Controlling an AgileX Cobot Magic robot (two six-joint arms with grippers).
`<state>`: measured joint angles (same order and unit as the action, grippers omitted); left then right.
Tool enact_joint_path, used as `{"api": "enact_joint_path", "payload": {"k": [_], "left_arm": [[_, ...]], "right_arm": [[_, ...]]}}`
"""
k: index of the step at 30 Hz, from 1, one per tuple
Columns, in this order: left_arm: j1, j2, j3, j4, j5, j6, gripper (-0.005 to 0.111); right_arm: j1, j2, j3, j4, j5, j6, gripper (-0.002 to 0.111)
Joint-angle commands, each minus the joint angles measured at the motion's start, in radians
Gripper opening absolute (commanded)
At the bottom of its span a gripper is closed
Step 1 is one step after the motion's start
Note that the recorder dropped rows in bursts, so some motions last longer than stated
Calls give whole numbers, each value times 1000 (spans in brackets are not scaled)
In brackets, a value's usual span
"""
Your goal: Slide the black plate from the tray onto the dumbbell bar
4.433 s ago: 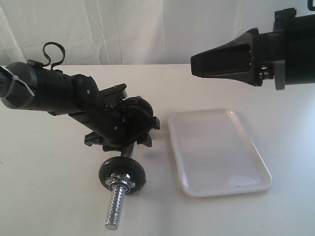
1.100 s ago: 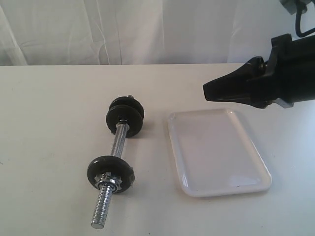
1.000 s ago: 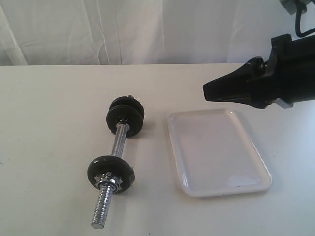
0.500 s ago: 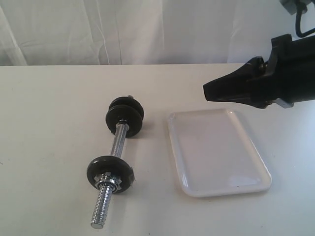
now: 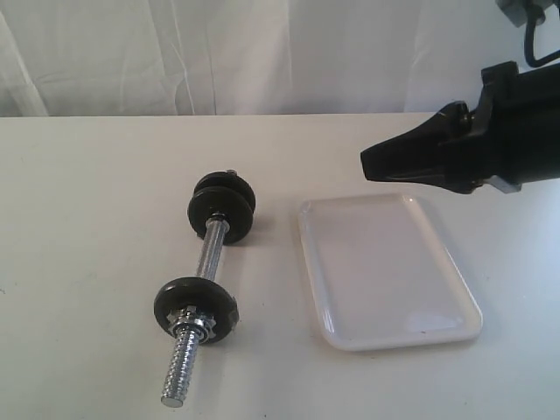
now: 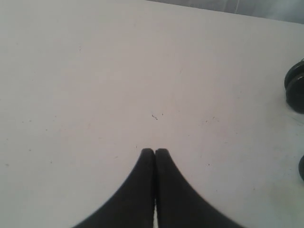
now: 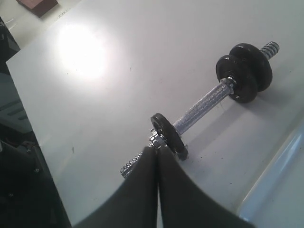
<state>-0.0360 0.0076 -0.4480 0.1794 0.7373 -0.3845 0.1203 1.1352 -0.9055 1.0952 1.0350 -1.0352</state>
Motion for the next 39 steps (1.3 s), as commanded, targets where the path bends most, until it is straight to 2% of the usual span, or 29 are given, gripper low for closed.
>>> {"api": "enact_joint_path", "payload": {"k": [1,5,7,12,20,25,39], "left_arm": [[5,-8,33,-5,-65,-2,0],[5,-8,41,-112,-77,-2,0],[5,-8,70,-151,-132,-2,0],[5,-8,198,-153,-244,-2,0],[5,-8,432,-156,-252,2,0],[16,-8,448,-208,-558,29,0],[39,-8,448,-225,-527,29,0]], "right_arm": [[1,-8,2,5,4,-8,0],[1,-8,2,5,7,-25,0],[1,-8,2,5,7,-25,0],[1,-8,2,5,7,-25,0],[1,-8,2,5,7,-25,0],[1,-7,2,4,3,-25,0],[1,-7,2,4,3,-25,0]]}}
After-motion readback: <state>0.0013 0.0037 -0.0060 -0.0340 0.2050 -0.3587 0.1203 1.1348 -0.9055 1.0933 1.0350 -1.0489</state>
